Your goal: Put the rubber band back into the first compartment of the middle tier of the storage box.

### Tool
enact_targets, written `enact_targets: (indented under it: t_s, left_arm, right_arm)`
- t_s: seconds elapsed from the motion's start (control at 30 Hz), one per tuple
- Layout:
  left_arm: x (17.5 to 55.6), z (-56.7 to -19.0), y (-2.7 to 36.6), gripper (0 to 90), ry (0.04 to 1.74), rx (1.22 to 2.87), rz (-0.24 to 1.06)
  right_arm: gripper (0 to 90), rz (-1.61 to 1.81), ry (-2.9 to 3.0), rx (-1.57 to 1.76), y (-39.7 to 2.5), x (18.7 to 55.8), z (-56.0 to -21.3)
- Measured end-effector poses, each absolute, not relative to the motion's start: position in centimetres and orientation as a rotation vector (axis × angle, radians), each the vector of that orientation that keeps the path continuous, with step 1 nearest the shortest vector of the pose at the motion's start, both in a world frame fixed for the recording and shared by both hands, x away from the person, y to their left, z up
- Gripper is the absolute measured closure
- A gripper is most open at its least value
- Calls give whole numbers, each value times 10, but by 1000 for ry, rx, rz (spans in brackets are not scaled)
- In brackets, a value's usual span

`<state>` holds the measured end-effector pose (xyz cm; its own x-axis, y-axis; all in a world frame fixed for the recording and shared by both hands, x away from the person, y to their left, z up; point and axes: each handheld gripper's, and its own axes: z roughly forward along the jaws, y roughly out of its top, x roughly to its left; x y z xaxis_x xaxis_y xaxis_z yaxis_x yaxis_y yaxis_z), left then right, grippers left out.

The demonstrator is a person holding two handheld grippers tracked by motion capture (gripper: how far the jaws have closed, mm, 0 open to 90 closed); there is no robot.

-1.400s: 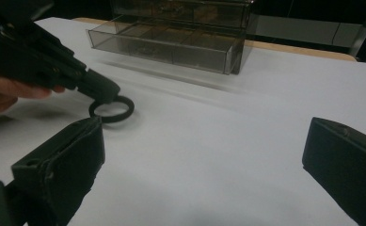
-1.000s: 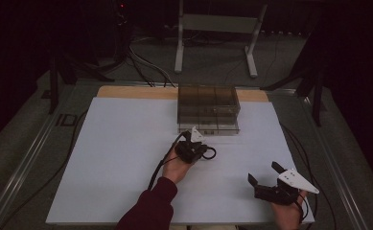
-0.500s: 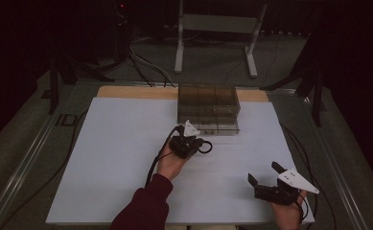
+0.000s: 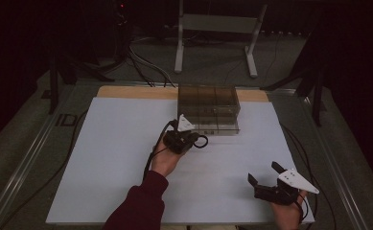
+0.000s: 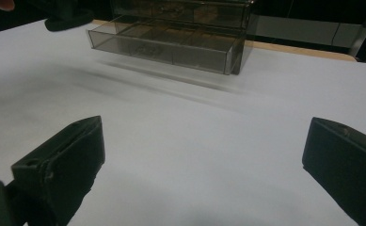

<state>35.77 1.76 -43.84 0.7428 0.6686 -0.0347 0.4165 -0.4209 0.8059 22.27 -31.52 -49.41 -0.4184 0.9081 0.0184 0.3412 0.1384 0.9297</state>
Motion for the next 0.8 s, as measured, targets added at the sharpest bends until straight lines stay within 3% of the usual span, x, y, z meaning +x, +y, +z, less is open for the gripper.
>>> enact_targets:
  t_s: [0.8]
  left_arm:
    - [365,-416,38,890,832,2036,403]
  right_arm:
    - [1,1268,1848,1193,-315,223,-494]
